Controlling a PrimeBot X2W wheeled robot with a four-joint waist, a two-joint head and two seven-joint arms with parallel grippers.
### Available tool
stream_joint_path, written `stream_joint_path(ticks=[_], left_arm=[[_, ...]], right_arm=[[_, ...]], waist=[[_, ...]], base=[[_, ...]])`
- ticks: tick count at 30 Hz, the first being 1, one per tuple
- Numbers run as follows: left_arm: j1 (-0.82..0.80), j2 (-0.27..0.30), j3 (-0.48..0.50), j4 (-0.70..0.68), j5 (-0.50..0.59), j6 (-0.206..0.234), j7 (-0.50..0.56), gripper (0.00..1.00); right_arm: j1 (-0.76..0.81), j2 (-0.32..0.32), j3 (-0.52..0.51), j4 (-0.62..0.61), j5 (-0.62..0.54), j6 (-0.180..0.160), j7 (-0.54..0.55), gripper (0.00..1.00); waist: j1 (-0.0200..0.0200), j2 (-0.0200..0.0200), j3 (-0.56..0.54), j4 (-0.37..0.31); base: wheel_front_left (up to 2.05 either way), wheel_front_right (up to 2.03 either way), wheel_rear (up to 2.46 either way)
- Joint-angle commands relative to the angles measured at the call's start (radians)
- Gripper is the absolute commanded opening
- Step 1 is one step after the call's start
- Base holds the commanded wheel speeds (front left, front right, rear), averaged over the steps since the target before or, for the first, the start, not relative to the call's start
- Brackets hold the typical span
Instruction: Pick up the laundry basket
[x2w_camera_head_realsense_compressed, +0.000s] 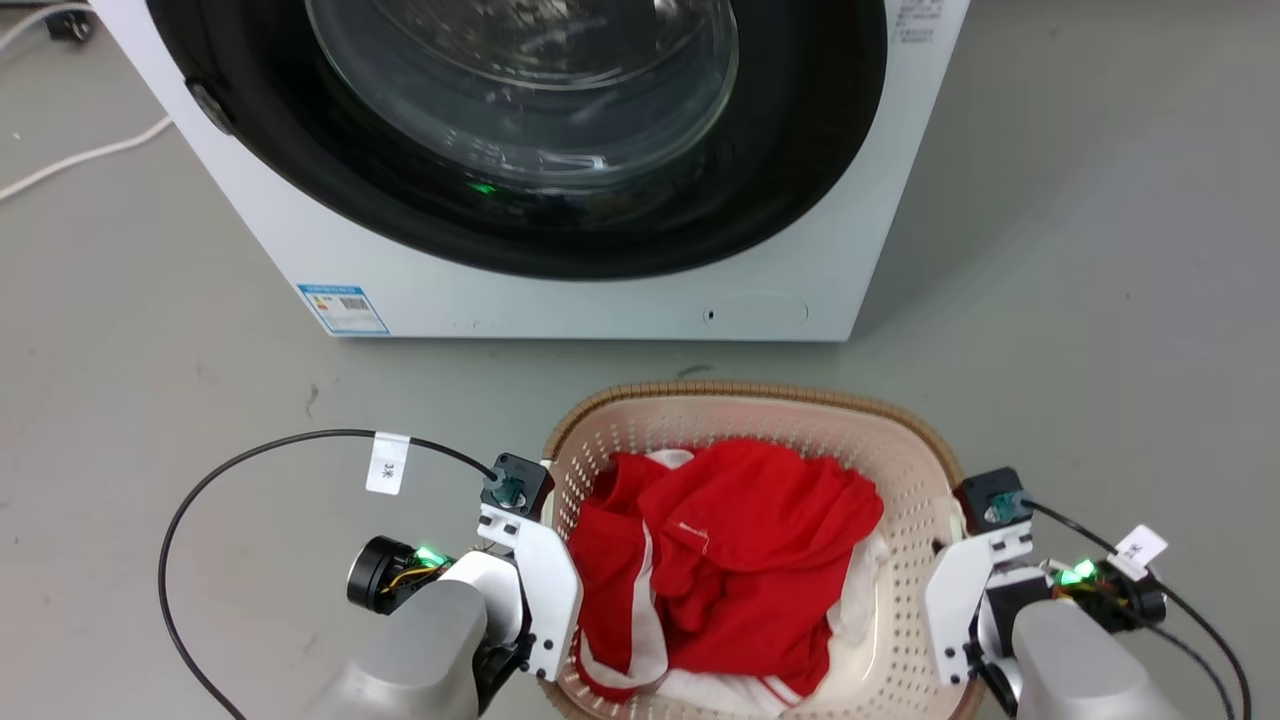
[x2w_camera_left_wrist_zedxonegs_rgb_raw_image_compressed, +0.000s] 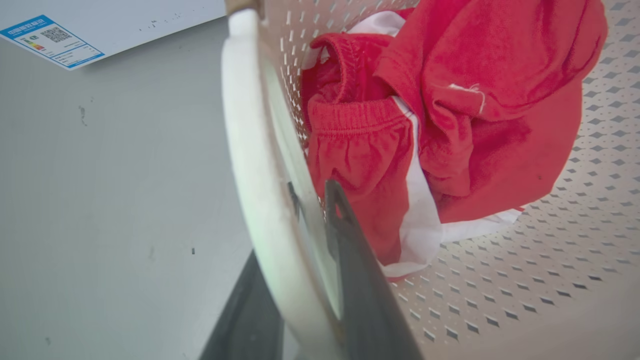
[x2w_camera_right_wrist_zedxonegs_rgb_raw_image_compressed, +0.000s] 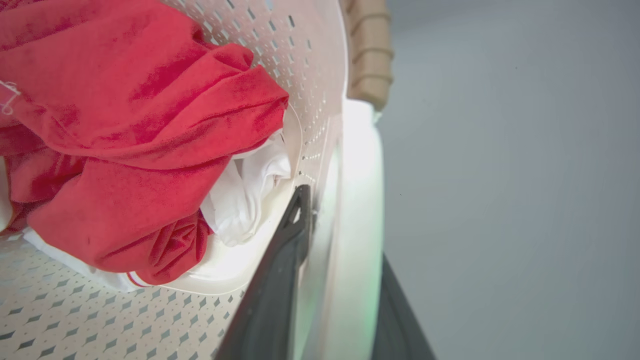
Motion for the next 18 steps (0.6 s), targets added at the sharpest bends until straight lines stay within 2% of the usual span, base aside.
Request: stream_joint_path(ticks=[1,8,18], left_arm=[[-0.029,0.013,-0.023,-0.024,-0.022,-0.010,0.016,0.00],[-0.037,0.058,-0.123,-0.064,-0.130,-0.010,0.103,0.00],[0.011,0.085,-0.220,-0.076,-0.255,-0.010,0.179,0.00]], right_arm=[[0.031,-0.004,0.042,0.004,0.024,0.003,0.032,0.00],[0.058,-0.004,0.167,0.005,0.183,0.004,0.123,0.00],[0.079,-0.002,0.317,0.004,0.328,0.005,0.202,0.00]], waist=[[0.0003,0.0000,-0.037,0.011],[0.0003,0.0000,-0.107,0.013],[0.0003,0.0000,-0.174,0.006]], base=[[0.00,0.00,0.00],[0.00,0.00,0.00],[0.00,0.00,0.00]])
